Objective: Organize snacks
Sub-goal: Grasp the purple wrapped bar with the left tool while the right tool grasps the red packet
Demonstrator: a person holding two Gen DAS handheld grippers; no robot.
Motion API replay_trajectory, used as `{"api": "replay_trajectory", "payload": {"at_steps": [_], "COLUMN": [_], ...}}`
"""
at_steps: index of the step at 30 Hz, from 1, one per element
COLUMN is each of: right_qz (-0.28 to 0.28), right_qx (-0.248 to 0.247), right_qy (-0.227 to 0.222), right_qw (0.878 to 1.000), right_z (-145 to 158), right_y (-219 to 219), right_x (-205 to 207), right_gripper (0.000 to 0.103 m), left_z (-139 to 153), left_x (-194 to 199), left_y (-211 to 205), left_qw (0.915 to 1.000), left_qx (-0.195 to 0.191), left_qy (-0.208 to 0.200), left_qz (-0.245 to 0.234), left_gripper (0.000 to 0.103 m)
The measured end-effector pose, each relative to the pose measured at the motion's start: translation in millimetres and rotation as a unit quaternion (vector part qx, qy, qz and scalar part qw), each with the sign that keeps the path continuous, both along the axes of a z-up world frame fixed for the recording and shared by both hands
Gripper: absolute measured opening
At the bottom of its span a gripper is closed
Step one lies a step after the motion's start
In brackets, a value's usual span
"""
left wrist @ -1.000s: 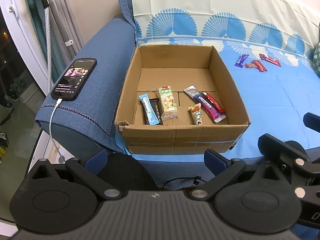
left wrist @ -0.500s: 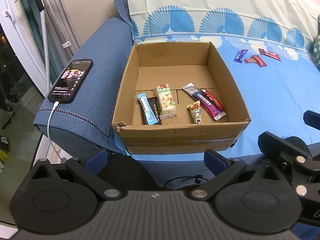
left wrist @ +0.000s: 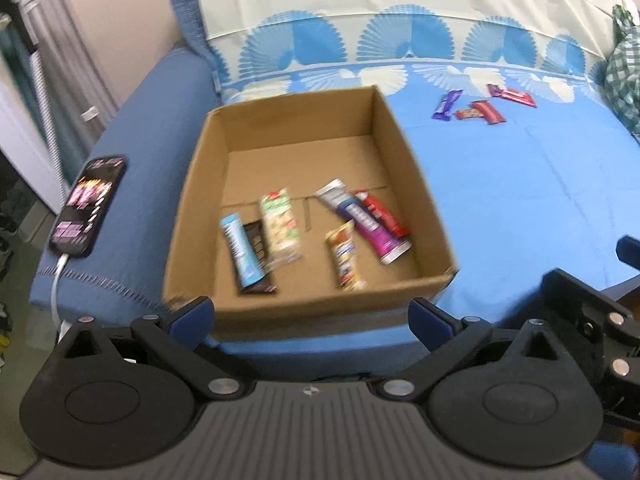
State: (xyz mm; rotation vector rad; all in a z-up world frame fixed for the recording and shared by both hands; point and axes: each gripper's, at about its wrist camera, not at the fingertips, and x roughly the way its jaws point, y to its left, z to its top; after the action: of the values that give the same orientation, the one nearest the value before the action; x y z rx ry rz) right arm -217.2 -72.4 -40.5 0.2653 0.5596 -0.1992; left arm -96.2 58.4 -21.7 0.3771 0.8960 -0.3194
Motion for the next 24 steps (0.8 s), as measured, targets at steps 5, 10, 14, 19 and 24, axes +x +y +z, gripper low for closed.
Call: {"api": "replay_trajectory", "payload": {"at_steps": [5,10,14,19,24], "right_qz": [-0.053,-0.097,-0.122,-0.147,-0.161], "right_qx": [0.002,-0.004,-0.004,0.002,-0.003], "right_qy": [0.005,0.011,0.016,0.020,0.028], "right_qw": [0.999,0.995,0.992,0.989,0.987], "right_z": [-4.9,-11.6,-17.7,-30.4,-55.5], "right_y": [-53.8,-106.7,-150.6,-207.6,-263.1], "right_x": [-4.2,-0.6,11.4,41.5,88.4], "right_gripper": [0.098,0.098,0.098,0.098,0.099], "left_z": [8.6,11.2,5.7,-13.5,-46.9], "left_x": [23.5,54.1,83.6,132.5,193.6], "left_y": [-52.2,-109.1,-154.7,-213.1,-275.6], "left_qw": [0.9995,0.9989,0.9984,0.9978,0.9976], "left_qx": [-0.013,-0.015,-0.009,-0.005,0.008], "left_qy": [0.013,0.018,0.022,0.039,0.043], "left_qz": [-0.024,-0.041,-0.050,-0.054,-0.054], "left_gripper": [0.103,0.103,0.103,0.103,0.103]}}
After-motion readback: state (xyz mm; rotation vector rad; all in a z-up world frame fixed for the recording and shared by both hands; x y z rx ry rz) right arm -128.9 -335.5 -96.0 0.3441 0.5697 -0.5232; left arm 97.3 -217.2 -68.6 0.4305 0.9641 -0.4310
